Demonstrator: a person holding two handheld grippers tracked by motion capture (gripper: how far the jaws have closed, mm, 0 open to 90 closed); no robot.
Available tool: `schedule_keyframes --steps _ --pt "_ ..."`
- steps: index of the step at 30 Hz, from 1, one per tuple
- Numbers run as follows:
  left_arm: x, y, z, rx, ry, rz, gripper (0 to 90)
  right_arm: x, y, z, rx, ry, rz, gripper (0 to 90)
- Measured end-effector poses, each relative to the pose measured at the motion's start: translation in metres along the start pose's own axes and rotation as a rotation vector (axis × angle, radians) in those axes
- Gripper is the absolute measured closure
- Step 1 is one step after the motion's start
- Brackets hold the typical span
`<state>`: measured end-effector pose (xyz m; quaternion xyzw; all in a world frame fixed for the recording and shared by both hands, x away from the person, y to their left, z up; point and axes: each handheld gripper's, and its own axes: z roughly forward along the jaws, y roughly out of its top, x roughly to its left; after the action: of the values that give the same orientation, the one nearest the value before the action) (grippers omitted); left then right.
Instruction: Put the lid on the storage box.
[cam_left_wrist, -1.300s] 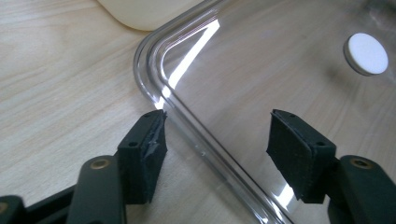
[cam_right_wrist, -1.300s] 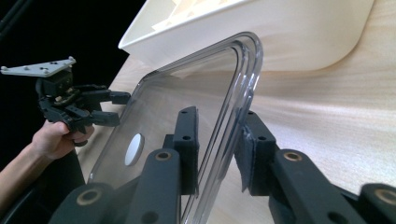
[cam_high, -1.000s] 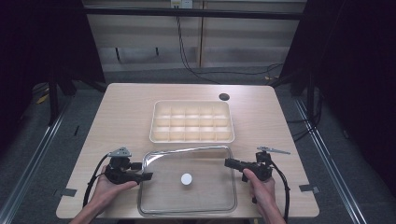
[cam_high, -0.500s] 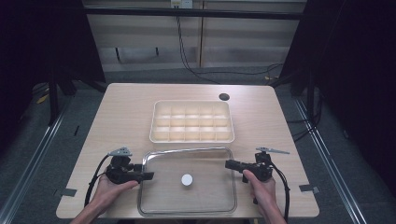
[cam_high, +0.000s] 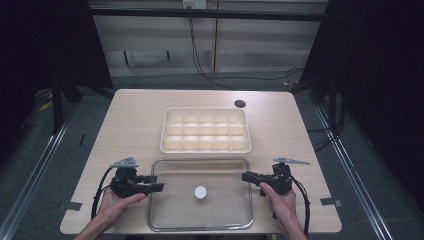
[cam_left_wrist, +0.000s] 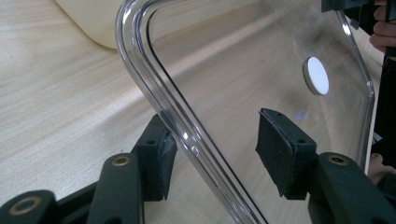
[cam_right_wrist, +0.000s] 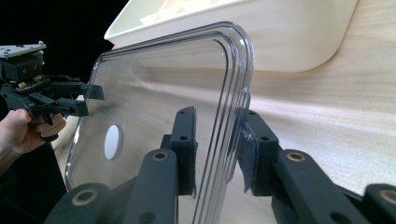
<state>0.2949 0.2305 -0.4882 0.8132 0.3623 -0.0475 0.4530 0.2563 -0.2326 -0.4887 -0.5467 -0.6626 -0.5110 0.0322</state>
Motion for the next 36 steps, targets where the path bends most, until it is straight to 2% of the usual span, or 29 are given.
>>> schedule_keyframes --steps 3,7,10,19,26,36 --pt "0.0 0.001 0.0 0.003 0.002 -0.009 48.4 0.0 0.001 0.0 -0.002 -0.003 -0.005 69.9" --pt "-0.002 0.004 -0.001 0.003 0.016 0.005 48.7 0.001 0.001 0.0 -0.005 -0.014 -0.008 69.1" --pt "-0.003 0.006 -0.002 -0.002 0.015 0.023 49.4 0.003 0.001 -0.001 -0.026 -0.028 -0.012 68.5" --pt "-0.005 0.01 -0.009 -0.048 -0.004 0.025 55.4 0.006 0.006 -0.005 -0.059 -0.03 -0.033 68.7" --pt "-0.01 0.014 -0.013 -0.063 0.01 0.05 57.1 0.01 0.009 -0.009 -0.072 -0.033 -0.053 68.7" --pt "-0.012 0.02 -0.02 -0.101 -0.015 0.046 62.5 0.019 0.015 -0.015 -0.111 -0.044 -0.071 69.2"
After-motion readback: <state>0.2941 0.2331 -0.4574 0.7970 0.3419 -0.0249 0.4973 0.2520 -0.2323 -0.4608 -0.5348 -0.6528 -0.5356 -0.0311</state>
